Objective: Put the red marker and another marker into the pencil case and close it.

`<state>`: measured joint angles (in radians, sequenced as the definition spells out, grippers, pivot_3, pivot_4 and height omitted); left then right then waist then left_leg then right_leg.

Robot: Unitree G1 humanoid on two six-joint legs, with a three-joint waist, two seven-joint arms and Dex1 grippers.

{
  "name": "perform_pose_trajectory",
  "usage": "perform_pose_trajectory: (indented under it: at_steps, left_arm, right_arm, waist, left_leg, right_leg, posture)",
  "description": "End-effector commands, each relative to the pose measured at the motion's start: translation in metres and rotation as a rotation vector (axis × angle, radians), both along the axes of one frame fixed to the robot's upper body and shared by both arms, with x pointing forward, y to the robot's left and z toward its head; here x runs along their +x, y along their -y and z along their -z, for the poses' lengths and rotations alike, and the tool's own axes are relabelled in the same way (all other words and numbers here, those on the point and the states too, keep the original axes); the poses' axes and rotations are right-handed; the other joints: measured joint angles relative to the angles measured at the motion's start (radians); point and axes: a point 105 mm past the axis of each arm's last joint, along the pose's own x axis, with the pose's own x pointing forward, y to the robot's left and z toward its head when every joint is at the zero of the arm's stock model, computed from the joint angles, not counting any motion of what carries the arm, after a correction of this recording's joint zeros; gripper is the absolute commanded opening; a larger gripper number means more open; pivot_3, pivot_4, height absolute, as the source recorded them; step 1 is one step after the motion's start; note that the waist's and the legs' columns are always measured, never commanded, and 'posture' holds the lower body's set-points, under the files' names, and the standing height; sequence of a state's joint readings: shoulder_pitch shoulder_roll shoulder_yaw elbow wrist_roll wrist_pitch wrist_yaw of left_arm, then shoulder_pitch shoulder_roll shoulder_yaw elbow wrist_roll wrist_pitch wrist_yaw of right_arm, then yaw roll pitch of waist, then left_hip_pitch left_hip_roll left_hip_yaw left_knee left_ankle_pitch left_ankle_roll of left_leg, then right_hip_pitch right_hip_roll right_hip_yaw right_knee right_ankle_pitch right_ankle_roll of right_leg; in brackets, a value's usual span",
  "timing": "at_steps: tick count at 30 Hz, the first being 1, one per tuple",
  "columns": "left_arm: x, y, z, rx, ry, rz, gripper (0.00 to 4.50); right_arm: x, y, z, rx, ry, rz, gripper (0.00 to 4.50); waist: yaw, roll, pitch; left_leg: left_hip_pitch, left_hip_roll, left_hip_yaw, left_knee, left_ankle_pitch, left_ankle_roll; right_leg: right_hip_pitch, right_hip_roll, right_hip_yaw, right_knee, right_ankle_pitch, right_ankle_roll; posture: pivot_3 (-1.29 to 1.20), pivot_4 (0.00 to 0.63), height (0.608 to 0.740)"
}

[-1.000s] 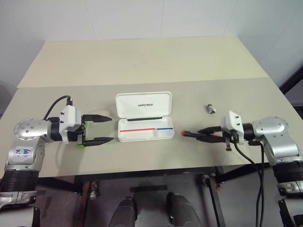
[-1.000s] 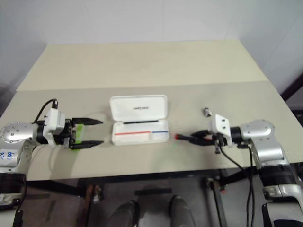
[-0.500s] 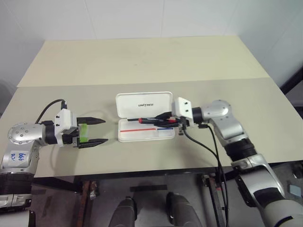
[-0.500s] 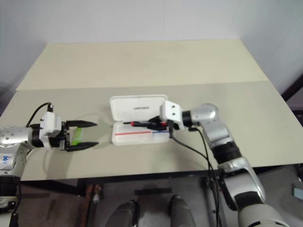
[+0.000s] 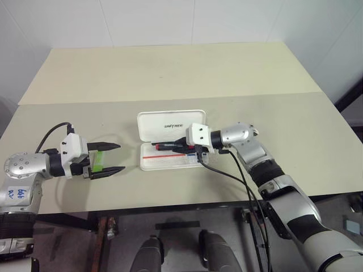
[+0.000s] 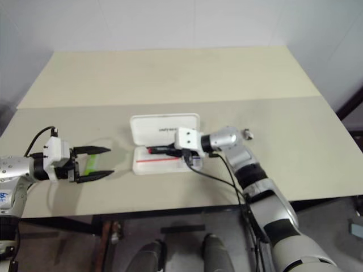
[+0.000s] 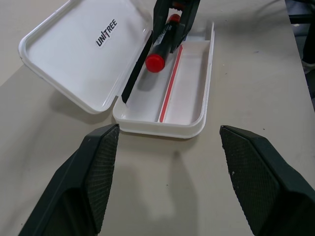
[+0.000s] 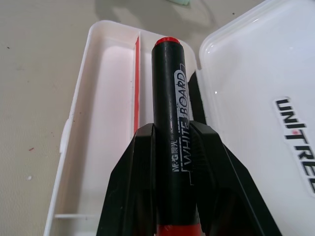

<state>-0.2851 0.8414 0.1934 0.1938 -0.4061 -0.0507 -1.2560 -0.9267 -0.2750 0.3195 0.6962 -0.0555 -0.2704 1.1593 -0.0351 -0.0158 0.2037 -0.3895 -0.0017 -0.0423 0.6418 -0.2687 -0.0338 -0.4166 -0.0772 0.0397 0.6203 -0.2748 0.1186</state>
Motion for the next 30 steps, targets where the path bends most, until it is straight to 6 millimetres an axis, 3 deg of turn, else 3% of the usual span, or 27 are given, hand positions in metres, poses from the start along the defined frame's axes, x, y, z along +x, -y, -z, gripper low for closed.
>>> perform_pose_trajectory:
  at_steps: [1,2,3,12,14,16,18,20,24,27,30]
  left_arm:
    - [-0.002,0.001,-0.011,-0.001,0.054,0.003,3.46]
    - [-0.002,0.001,-0.011,-0.003,0.054,0.003,3.46]
    - [-0.002,0.002,-0.011,-0.004,0.054,0.002,3.46]
    - [-0.003,0.005,-0.009,-0.013,0.052,-0.001,3.46]
    - [-0.003,0.005,-0.008,-0.014,0.052,-0.002,3.46]
    - [-0.004,0.004,-0.007,-0.019,0.053,-0.017,3.46]
    - [-0.005,0.004,-0.006,-0.027,0.054,-0.034,3.46]
    - [-0.006,0.004,-0.006,-0.03,0.054,-0.039,3.46]
    - [-0.008,-0.004,-0.001,-0.084,0.095,-0.198,3.46]
    - [-0.012,-0.011,0.005,-0.1,0.137,-0.335,3.46]
    - [-0.014,-0.013,0.006,-0.095,0.15,-0.376,3.46]
  right_arm:
    - [0.0,-0.007,-0.013,0.02,0.063,-0.022,0.59]
    - [0.001,-0.008,-0.013,0.026,0.063,-0.02,0.59]
    - [0.001,-0.009,-0.014,0.031,0.063,-0.019,1.32]
    - [-0.004,-0.019,-0.036,0.117,0.129,-0.055,4.48]
    - [-0.005,-0.02,-0.038,0.127,0.132,-0.064,4.48]
    - [-0.032,-0.021,-0.062,0.269,0.023,-0.167,4.48]
    - [-0.056,-0.016,-0.073,0.327,-0.06,-0.256,4.48]
    - [-0.063,-0.013,-0.074,0.328,-0.088,-0.265,4.48]
    - [-0.095,0.024,-0.064,0.321,-0.176,-0.261,4.48]
    - [-0.098,0.048,-0.061,0.339,-0.206,-0.17,4.48]
    - [-0.1,0.054,-0.062,0.344,-0.218,-0.146,4.48]
  waist:
    - [0.0,0.0,0.0]
    - [0.0,0.0,0.0]
    - [0.0,0.0,0.0]
    - [-0.003,0.0,0.0]
    - [-0.003,0.0,0.0]
    - [-0.002,0.0,0.0]
    - [0.0,0.0,0.0]
    - [0.003,0.0,0.0]
    - [0.012,-0.001,0.0]
    - [0.011,-0.001,0.0]
    - [0.005,-0.001,-0.001]
  left_leg:
    - [0.0,0.0,0.0,0.0,0.0,0.0]
    - [0.0,0.0,0.0,0.0,0.0,0.0]
    - [0.0,0.0,0.0,0.0,0.0,0.0]
    - [0.0,0.0,0.0,0.0,0.0,0.0]
    - [0.0,0.0,0.0,0.0,0.0,0.0]
    - [0.0,0.0,0.0,-0.001,0.0,0.0]
    - [0.0,0.001,-0.002,-0.004,0.0,0.0]
    - [0.0,0.002,-0.003,-0.005,0.0,0.0]
    - [0.0,0.002,-0.003,-0.009,0.0,0.0]
    - [0.0,0.002,-0.003,-0.01,-0.001,0.0]
    - [0.001,0.001,-0.002,-0.01,-0.001,0.0]
  right_leg:
    - [0.0,0.0,0.0,0.0,0.0,0.0]
    - [0.0,0.0,0.0,0.0,0.0,0.0]
    - [0.0,0.0,0.0,0.0,0.0,0.0]
    - [0.0,0.0,0.0,0.0,0.0,0.0]
    - [0.0,0.0,0.0,0.0,0.0,0.0]
    - [0.0,0.0,0.0,0.0,0.0,0.0]
    - [0.0,0.0,0.0,0.002,0.0,0.0]
    - [-0.001,0.0,0.0,0.001,0.0,0.0]
    - [0.0,-0.002,-0.001,-0.003,0.0,0.0]
    - [0.0,-0.003,0.0,-0.01,0.0,0.001]
    - [0.0,-0.002,0.001,-0.009,0.0,0.001]
  posture:
    - [0.0,0.15,0.74]
    - [0.0,0.15,0.74]
    - [0.0,0.15,0.74]
    - [0.0,0.15,0.74]
    - [0.0,0.15,0.74]
    - [0.0,0.15,0.74]
    - [0.0,0.15,0.74]
    - [0.0,0.15,0.74]
    - [0.0,0.15,0.74]
    - [0.0,0.15,0.74]
    - [0.0,0.15,0.74]
